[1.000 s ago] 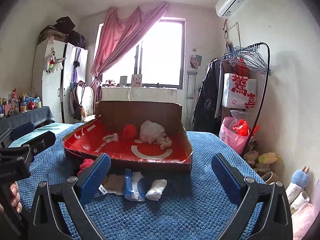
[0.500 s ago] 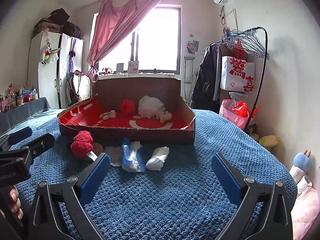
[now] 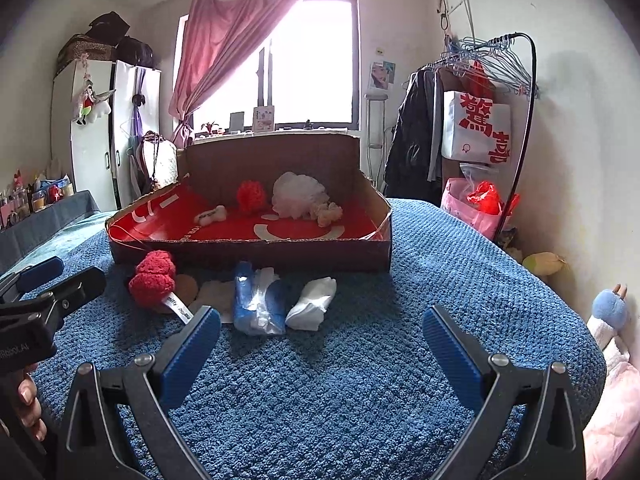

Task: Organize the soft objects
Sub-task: 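Move the left tool to the red sock while the right tool approaches the white folded cloth, then close the left tool on the red sock while the right tool grasps the white folded cloth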

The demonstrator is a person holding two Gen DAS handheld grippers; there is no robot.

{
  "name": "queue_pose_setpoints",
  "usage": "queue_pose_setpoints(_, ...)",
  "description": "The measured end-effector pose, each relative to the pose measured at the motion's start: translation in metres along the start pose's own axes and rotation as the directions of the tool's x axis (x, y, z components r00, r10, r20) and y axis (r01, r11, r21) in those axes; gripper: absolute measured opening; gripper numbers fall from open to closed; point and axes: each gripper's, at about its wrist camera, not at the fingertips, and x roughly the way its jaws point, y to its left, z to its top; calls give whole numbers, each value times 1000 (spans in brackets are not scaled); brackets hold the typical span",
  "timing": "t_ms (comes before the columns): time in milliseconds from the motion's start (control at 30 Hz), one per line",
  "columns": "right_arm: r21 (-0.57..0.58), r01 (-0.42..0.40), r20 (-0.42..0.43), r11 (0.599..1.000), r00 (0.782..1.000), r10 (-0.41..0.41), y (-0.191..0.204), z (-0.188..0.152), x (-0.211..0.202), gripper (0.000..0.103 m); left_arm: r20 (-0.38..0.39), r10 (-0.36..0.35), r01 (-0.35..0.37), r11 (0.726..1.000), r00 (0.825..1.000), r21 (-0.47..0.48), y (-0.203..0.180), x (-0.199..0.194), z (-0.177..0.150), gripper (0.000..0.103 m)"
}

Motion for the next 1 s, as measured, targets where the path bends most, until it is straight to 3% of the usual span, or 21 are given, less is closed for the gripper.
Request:
queue_pose_setpoints(367,-6,11,-63,1000,998,-11,-6,20,26,103,-75,-35,37,999,997,23,-9,27,23,103)
queue_pose_setpoints(567,-18,13,-140,1000,990,-15,-10,30,51,102,-144,-41,45,999,989,25,-10,51,31,103)
queue_pose_setpoints(700,-16,7,-199,1000,980,-10,-13,34,68,94,-174,-48,54,998,984,32,-11,64,34,102)
queue_pose_setpoints(867,8,-13,-287,1000,958,15,-17,32,91,84,-227,-55,73,995,972,69,-16,77,35,85)
queue_pose_setpoints(900,10,-24,-309,1000,951,26,-16,30,96,75,-240,-58,78,994,969,74,-17,81,34,82)
queue_pose_setpoints(967,9,-45,-357,999,933,46,-15,26,106,61,-268,-69,93,993,961,77,-18,87,32,67)
queue_pose_setpoints(1000,18,-67,-377,998,923,69,-15,25,109,47,-289,-79,105,992,954,74,-19,91,30,62)
